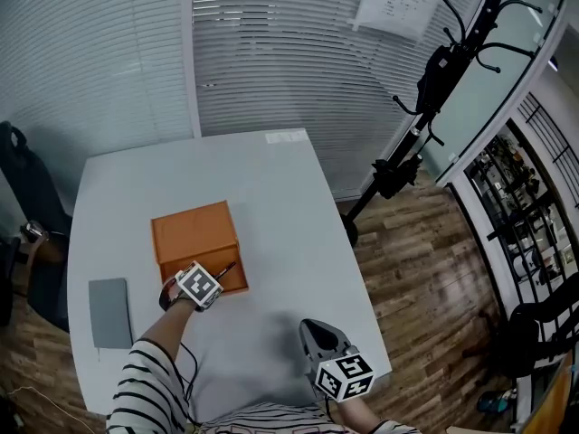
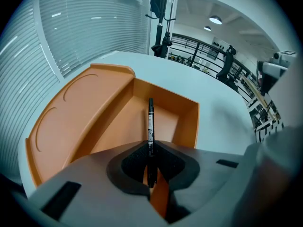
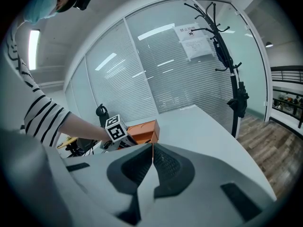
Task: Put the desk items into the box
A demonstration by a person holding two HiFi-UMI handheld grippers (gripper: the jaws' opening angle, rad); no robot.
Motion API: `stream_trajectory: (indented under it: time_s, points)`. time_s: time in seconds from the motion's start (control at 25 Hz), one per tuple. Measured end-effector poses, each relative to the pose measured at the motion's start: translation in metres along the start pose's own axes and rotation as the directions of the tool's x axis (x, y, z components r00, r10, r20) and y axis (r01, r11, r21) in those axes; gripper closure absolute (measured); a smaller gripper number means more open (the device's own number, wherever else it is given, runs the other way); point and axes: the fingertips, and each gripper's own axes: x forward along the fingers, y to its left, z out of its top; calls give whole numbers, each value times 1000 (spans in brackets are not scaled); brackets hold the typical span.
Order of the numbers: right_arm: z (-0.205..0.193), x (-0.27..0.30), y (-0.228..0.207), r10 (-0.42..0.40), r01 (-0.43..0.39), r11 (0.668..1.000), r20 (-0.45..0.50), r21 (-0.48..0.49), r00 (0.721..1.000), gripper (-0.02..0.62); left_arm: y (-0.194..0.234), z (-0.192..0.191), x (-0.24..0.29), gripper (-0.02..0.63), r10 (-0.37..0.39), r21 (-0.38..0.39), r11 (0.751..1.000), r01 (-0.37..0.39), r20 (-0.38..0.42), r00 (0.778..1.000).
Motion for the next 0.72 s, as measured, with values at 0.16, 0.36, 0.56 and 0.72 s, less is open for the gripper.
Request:
stream_trajectory:
  time_s: [0.16,0.36,0.56,0.72]
  points:
    - [-1,-2,-4,-10,10,1000,0,6,1000,569,1,-1,6,555,-2,69,998,3,-23,1000]
    - [-2,-4,-6,-18,18,1000,0,10,1000,569,1,0,10,555,4,175,985,7,-62,998]
    - [-3,-5,-10,-27,27,1000,-3,14,1000,569,-1,0,11,555,6,241,970,14,-81,997]
    - [-2,-4,-9,-26,26,1000,-3,14,1000,569,0,-2,12,555,-9,256,966,30,-85,996]
